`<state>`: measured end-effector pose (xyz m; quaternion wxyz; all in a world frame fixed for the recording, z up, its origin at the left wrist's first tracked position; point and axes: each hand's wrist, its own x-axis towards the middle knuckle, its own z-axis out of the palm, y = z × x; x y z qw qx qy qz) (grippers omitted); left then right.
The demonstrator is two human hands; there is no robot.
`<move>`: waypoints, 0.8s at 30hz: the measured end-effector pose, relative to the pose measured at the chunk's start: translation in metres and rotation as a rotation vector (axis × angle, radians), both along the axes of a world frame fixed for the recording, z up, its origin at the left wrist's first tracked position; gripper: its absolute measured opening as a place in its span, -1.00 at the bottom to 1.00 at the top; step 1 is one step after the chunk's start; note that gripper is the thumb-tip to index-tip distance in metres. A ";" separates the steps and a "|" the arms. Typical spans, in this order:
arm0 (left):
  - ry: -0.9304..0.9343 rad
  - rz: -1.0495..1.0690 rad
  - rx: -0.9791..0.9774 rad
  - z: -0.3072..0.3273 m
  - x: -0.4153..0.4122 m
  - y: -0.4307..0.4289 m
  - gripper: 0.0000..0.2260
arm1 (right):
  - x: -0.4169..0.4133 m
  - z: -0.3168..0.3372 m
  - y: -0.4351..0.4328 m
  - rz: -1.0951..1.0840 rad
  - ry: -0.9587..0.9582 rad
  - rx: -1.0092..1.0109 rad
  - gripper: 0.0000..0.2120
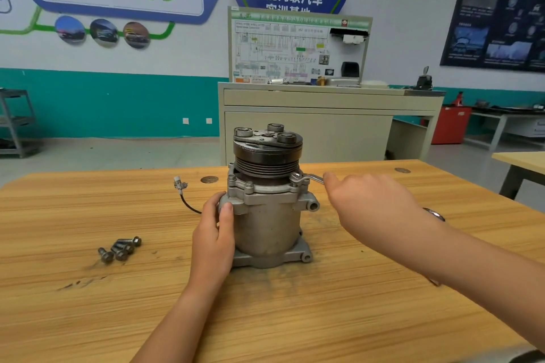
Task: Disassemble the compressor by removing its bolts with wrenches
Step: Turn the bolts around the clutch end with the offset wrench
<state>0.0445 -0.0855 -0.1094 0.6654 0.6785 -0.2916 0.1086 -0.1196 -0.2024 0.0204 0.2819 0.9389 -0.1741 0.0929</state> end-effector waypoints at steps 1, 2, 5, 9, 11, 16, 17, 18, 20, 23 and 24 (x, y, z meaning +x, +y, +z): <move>0.002 0.001 0.003 -0.001 0.000 0.000 -0.69 | 0.002 0.001 0.008 -0.004 0.035 -0.029 -0.55; 0.004 0.003 0.005 -0.001 0.000 0.000 -0.68 | 0.003 0.002 0.015 -0.003 0.073 -0.050 -0.52; 0.005 -0.003 0.014 -0.001 -0.001 0.001 -0.65 | 0.006 0.008 0.019 0.021 0.154 -0.141 -0.53; 0.004 -0.006 0.021 0.000 0.000 0.000 -0.66 | 0.005 0.014 -0.012 0.028 0.119 -0.194 -0.60; 0.003 0.002 0.025 0.000 0.001 0.000 -0.68 | 0.009 0.019 -0.031 0.061 0.101 -0.197 -0.57; -0.023 0.005 0.057 0.000 0.000 0.002 -0.64 | 0.044 0.013 -0.064 0.115 0.005 -0.134 -0.68; -0.027 0.005 0.056 0.001 0.000 0.002 -0.63 | 0.051 0.009 -0.066 0.151 -0.022 -0.124 -0.71; -0.029 0.004 0.053 0.001 0.000 0.002 -0.63 | 0.057 0.004 -0.068 0.213 -0.054 -0.139 -0.72; -0.032 0.002 0.050 0.002 -0.001 0.002 -0.64 | 0.066 -0.005 -0.073 0.361 -0.184 -0.111 -0.75; -0.028 -0.004 0.043 0.002 -0.002 0.002 -0.64 | 0.068 -0.008 -0.073 0.444 -0.302 -0.006 -0.75; -0.024 -0.006 0.044 0.001 -0.002 0.003 -0.64 | 0.064 -0.009 -0.072 0.456 -0.362 0.043 -0.74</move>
